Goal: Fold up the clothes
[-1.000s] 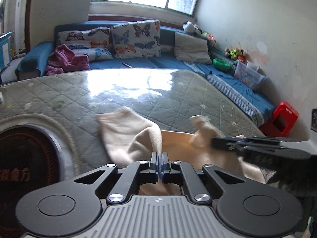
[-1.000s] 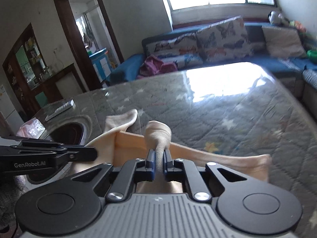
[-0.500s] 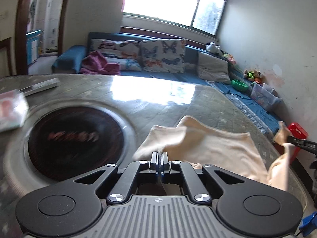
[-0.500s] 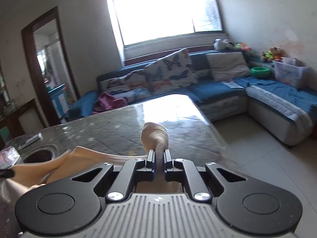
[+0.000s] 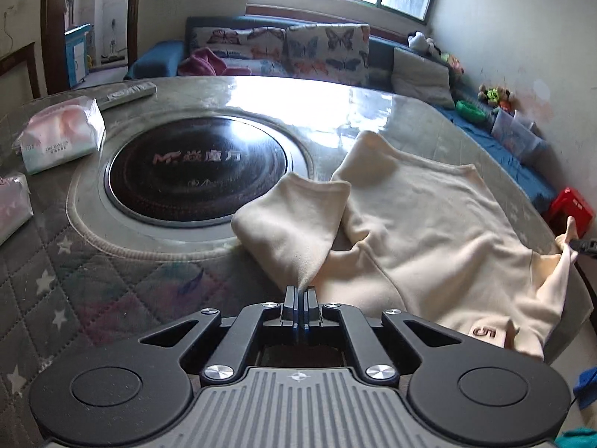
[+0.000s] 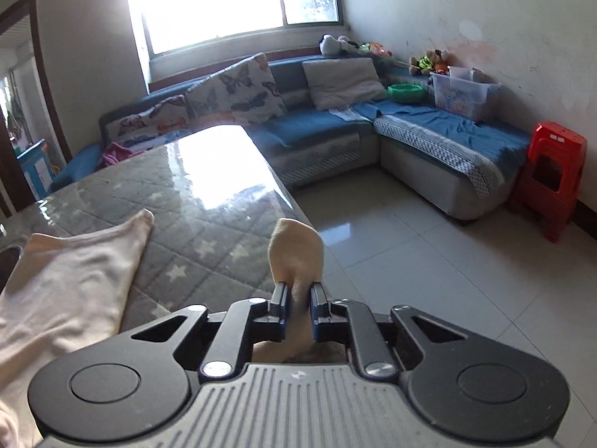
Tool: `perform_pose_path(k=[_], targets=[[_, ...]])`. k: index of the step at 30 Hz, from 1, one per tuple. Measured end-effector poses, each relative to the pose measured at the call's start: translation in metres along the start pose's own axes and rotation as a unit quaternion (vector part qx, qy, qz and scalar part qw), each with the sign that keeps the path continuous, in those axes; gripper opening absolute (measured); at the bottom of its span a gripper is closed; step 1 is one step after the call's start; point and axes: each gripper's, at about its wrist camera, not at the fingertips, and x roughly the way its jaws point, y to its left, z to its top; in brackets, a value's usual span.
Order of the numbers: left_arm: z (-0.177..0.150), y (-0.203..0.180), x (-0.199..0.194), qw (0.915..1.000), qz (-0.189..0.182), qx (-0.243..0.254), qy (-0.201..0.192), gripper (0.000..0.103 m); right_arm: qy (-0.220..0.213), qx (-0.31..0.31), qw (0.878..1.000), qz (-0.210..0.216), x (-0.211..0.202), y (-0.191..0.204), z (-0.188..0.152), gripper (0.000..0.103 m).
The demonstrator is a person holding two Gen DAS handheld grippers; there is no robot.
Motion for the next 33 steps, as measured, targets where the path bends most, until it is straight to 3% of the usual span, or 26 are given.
perform_pose_path(k=[5, 11, 16, 18, 22, 25, 33], targets=[[0.005, -0.002, -0.011, 0.9995, 0.008, 0.025, -0.016, 0.008, -0.025, -0.016, 0.999, -0.020, -0.017, 0.000, 0.004, 0.019], [0.028, -0.009, 0.000, 0.9987, 0.004, 0.035, -0.036, 0.011, -0.027, -0.058, 0.997, 0.035, -0.028, 0.027, 0.011, 0.020], [0.052, -0.030, 0.033, 0.9979, -0.006, 0.052, -0.038, 0.014, -0.006, -0.098, 0.991, 0.093, -0.012, 0.064, 0.015, 0.020], [0.064, -0.039, 0.048, 0.9971, -0.015, 0.062, -0.041, 0.025, 0.007, -0.113, 0.987, 0.116, 0.003, 0.084, 0.018, 0.020], [0.087, -0.055, 0.083, 0.9957, -0.016, 0.079, -0.045, 0.032, 0.024, -0.124, 0.983, 0.136, 0.025, 0.105, 0.023, 0.020], [0.101, -0.064, 0.112, 0.9949, -0.013, 0.090, -0.044, 0.042, 0.035, -0.131, 0.979, 0.151, 0.043, 0.121, 0.028, 0.022], [0.123, -0.070, 0.172, 0.9947, -0.011, 0.098, -0.029, 0.041, 0.054, -0.137, 0.975, 0.166, 0.082, 0.141, 0.041, 0.025]])
